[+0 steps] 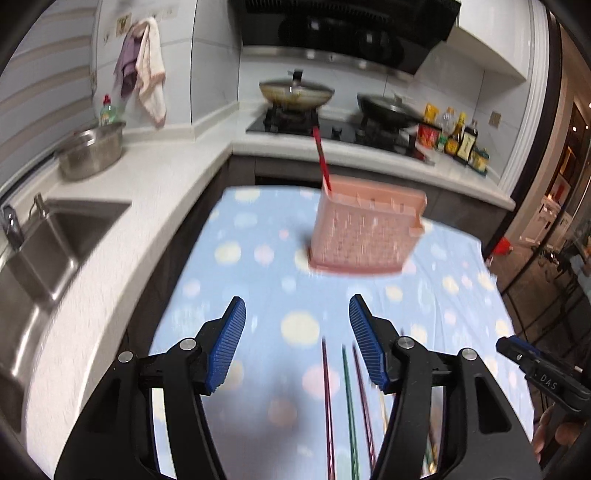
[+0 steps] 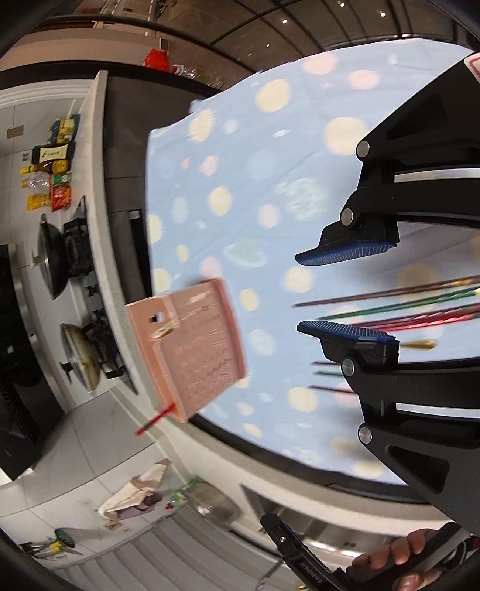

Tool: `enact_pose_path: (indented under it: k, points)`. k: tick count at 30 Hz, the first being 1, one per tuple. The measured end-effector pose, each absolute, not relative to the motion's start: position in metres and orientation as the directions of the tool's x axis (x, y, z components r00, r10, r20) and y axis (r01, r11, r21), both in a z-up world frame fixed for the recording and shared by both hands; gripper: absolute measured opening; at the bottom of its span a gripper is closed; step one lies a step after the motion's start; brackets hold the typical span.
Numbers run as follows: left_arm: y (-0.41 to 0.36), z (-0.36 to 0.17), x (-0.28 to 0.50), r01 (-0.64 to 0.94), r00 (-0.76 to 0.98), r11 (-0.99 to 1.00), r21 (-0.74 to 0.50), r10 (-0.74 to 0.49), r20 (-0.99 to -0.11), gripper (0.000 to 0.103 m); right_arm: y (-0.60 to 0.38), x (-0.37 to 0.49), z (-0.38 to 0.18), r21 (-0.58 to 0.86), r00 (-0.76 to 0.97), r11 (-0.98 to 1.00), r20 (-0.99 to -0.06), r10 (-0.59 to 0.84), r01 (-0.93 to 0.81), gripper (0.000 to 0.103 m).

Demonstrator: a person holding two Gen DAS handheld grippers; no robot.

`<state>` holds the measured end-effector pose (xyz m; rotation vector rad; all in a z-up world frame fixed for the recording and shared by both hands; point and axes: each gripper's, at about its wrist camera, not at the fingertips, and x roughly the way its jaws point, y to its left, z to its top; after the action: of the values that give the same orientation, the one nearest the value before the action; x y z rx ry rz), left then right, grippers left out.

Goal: Organize utensils
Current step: 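Move both open tools back over the remaining chopsticks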

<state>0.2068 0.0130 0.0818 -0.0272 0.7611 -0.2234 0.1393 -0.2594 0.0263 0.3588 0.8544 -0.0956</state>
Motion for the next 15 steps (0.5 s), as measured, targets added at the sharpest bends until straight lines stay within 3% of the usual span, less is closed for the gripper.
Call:
enact_pose_path:
  k: [6,15]
  points:
    - [0.013,0.020,0.150,0.193,0.602,0.975,-0.113,-0.209,-0.771,0.055,-0.243,0.085,-0.016,0.244,0.593,0.944,-0.802,0.068,0.222,0.031]
    - [0.013,-0.040,0.097,0.209,0.520,0.973,-0.102,-0.199,-0.830,0.055,-0.216,0.040,-0.055,0.226,0.543,0.955,-0.835,0.089,0.192,0.031]
